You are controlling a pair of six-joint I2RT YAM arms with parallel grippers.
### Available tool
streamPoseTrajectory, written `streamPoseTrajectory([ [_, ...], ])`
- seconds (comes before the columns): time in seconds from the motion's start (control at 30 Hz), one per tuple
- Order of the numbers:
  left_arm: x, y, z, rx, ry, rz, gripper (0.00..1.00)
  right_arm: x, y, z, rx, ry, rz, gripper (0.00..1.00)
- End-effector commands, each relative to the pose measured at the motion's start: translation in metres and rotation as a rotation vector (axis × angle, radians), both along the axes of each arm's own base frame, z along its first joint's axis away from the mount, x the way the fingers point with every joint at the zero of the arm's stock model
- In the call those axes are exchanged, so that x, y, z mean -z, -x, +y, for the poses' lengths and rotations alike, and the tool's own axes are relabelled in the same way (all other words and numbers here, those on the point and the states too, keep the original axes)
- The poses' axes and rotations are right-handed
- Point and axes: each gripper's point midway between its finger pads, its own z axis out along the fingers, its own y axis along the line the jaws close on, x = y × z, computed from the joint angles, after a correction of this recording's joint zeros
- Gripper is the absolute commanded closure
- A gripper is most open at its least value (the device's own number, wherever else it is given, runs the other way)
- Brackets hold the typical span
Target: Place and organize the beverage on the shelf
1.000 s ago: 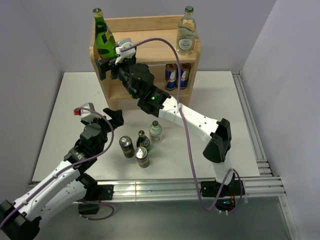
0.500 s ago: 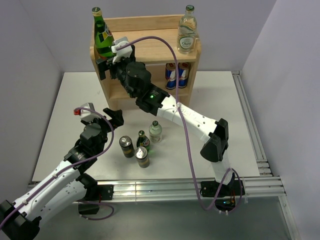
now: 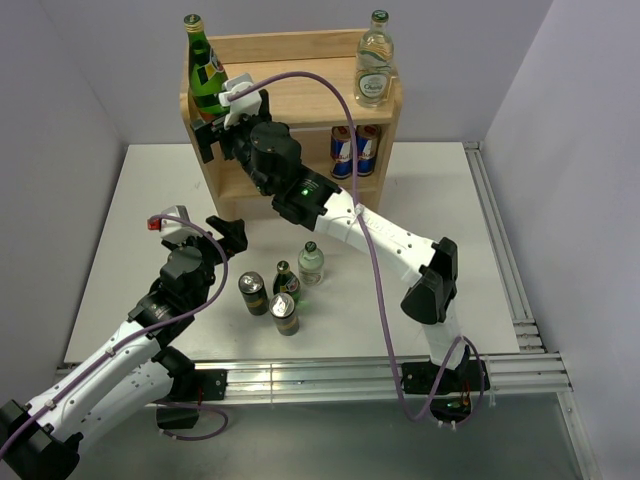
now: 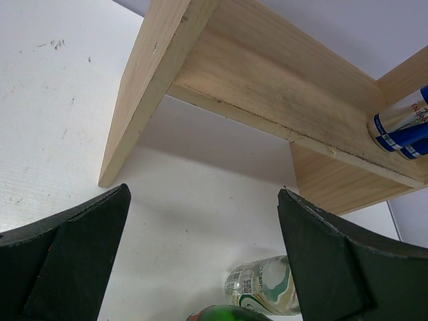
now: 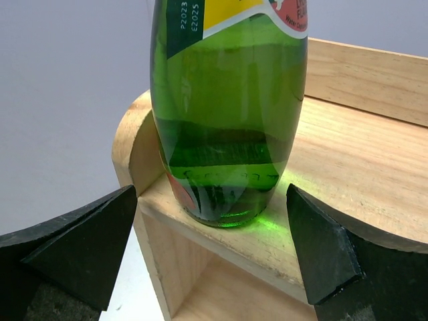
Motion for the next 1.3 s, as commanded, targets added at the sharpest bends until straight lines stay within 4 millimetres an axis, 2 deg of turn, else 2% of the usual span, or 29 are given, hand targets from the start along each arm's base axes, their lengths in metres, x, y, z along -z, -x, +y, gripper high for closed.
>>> streamPoseTrajectory([
  [0.0,-0.004,-0.001,0.001,-0.011,0.012,-0.016,0.01,0.070,-0.012,-0.011,0.069,0.176,0.158,0.00],
  [0.23,-0.003,-0.002,0.001,-0.016,0.008,-0.014,0.01,0.053,-0.008,-0.018,0.074,0.161,0.132,0.00],
  [0.43,-0.002,-0.002,0.001,-0.017,0.007,-0.012,0.01,0.030,0.005,-0.030,0.086,0.143,0.102,0.00],
  [0.73,-0.001,-0.002,0.004,-0.029,-0.001,-0.008,0.01,-0.007,0.047,-0.050,0.090,0.099,0.043,0.00],
  [0.9,-0.001,-0.002,0.005,-0.033,-0.011,-0.001,0.01,-0.013,0.070,-0.061,0.101,0.083,0.058,0.00],
  [1.0,0.001,0.000,0.004,-0.024,-0.017,0.013,0.01,-0.014,0.091,-0.076,0.093,0.045,0.077,0.00],
  [1.07,-0.003,0.001,0.000,-0.003,-0.001,0.013,0.01,-0.013,0.104,-0.093,0.095,0.012,0.091,0.00],
  [1.1,0.004,0.003,-0.002,0.008,-0.004,0.042,0.01,-0.011,0.112,-0.095,0.086,0.001,0.098,0.00],
  [1.13,0.005,0.004,-0.004,0.022,-0.002,0.055,0.01,-0.007,0.119,-0.106,0.083,-0.021,0.114,0.00],
  [1.27,0.009,0.013,-0.012,0.065,0.020,0.092,0.01,0.010,0.136,-0.129,0.078,-0.081,0.165,0.00],
])
